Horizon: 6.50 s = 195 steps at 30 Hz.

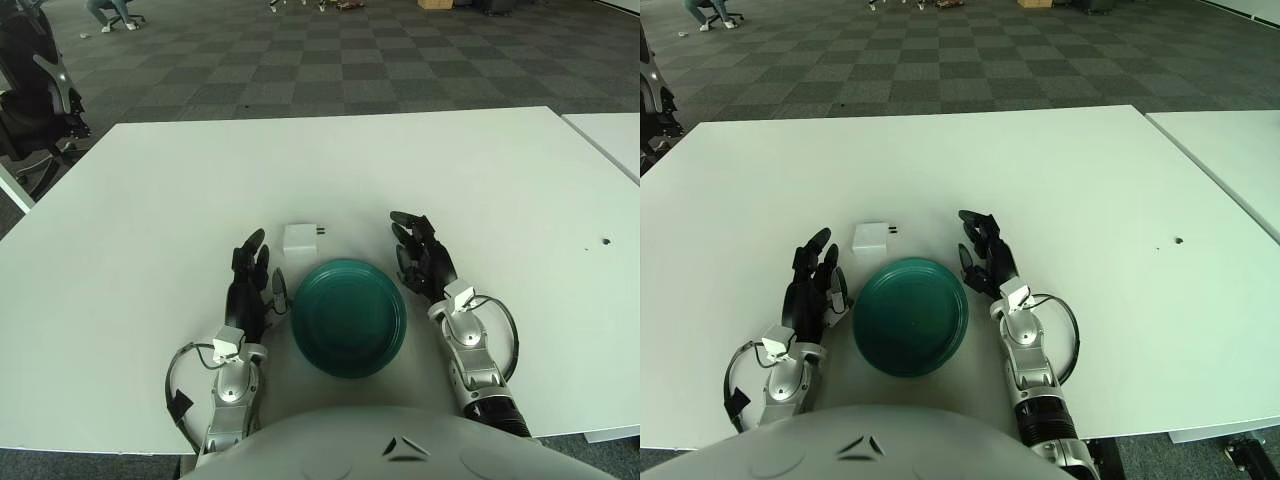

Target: Put the charger into the plate.

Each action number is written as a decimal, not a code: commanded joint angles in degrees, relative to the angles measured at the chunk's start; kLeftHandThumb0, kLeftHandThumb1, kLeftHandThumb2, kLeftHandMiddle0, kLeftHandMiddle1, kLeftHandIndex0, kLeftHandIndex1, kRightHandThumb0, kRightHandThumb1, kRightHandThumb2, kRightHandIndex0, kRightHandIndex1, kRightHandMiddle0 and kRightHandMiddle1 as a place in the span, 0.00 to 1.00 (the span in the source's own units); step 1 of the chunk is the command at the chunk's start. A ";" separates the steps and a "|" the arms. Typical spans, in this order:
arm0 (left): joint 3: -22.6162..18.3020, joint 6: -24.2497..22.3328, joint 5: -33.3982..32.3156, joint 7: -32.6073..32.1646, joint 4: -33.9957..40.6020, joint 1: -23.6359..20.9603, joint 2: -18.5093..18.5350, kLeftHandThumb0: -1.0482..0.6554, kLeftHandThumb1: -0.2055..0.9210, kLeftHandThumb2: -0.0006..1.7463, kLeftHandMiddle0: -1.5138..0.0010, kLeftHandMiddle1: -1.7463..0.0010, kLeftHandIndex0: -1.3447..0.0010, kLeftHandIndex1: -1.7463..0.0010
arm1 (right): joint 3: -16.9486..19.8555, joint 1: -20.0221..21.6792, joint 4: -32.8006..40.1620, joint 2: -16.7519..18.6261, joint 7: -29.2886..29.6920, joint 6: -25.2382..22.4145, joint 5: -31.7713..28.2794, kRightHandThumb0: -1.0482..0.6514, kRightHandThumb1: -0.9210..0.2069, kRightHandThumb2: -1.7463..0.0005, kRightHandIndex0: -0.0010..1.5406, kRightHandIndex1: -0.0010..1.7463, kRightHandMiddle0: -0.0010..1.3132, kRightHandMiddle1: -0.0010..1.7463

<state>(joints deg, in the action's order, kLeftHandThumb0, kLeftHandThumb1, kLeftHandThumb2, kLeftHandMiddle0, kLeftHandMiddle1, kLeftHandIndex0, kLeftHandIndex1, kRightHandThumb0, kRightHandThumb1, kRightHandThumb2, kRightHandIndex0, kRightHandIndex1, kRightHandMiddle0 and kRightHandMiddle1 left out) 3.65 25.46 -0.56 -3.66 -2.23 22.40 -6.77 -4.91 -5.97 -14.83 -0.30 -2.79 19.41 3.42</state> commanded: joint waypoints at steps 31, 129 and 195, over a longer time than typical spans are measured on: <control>0.06 5.41 31.55 -4.93 -16.25 -34.15 29.32 0.06 1.00 0.40 0.78 0.99 1.00 0.61 | 0.01 -2.01 -6.76 0.79 0.31 -4.64 -0.12 0.14 0.00 0.64 0.23 0.01 0.11 0.48; 25.84 3.00 36.07 -0.28 -67.66 -62.00 25.00 0.61 0.39 0.80 0.55 0.03 0.65 0.00 | 1.11 -1.36 -8.70 2.22 2.36 -3.79 -0.47 0.16 0.00 0.60 0.26 0.02 0.15 0.51; 21.15 -2.12 16.33 43.58 9.48 -38.86 36.65 0.61 0.44 0.74 0.60 0.00 0.60 0.10 | -0.32 -2.68 -7.20 1.65 1.07 -4.66 0.51 0.15 0.00 0.57 0.20 0.00 0.00 0.40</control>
<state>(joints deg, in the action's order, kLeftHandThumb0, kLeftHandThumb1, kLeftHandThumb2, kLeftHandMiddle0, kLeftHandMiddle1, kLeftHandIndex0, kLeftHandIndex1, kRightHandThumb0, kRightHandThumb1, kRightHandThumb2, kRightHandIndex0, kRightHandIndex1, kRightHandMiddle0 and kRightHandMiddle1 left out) 24.06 23.28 14.78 38.46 8.10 -14.62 29.33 -4.53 -3.32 -17.25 1.26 -1.25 19.15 3.81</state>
